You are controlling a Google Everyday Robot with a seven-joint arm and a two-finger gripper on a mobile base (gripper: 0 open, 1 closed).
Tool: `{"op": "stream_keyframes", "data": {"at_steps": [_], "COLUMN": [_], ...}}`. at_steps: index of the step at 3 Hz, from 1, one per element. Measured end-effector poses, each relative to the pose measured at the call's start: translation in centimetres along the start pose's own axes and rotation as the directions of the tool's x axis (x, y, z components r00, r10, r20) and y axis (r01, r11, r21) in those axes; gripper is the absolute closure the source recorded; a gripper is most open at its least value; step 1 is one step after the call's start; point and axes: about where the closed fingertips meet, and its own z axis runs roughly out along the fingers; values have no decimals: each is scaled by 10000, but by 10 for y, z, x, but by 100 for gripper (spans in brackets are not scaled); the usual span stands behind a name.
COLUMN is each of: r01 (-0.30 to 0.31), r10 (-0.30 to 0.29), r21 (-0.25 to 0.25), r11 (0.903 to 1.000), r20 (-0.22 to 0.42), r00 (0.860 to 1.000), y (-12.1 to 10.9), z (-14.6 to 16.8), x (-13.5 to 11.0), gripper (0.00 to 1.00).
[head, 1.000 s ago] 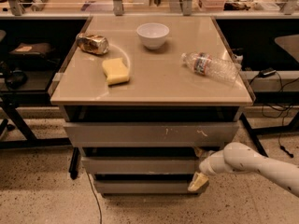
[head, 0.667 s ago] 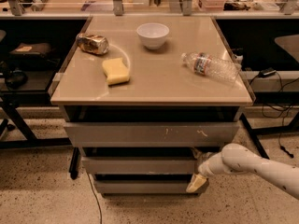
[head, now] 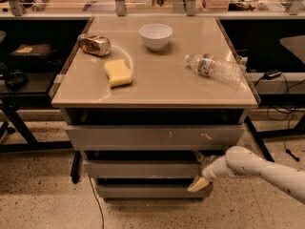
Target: Open middle drawer
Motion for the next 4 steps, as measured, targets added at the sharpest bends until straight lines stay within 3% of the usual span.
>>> {"op": "stream_keyframes", "data": {"at_steps": [2,3,4], "r01": [0,0,0], "r10": [0,0,0], "r21": [-1,-1,-2], "r11": [10000,10000,10000], "r20": [1,1,1], "r00": [10000,10000,10000], "y": [-2,-3,-3], "z": [-8,-11,-11], "x": [-6,-7,-7], "gripper": [66,63,38]}}
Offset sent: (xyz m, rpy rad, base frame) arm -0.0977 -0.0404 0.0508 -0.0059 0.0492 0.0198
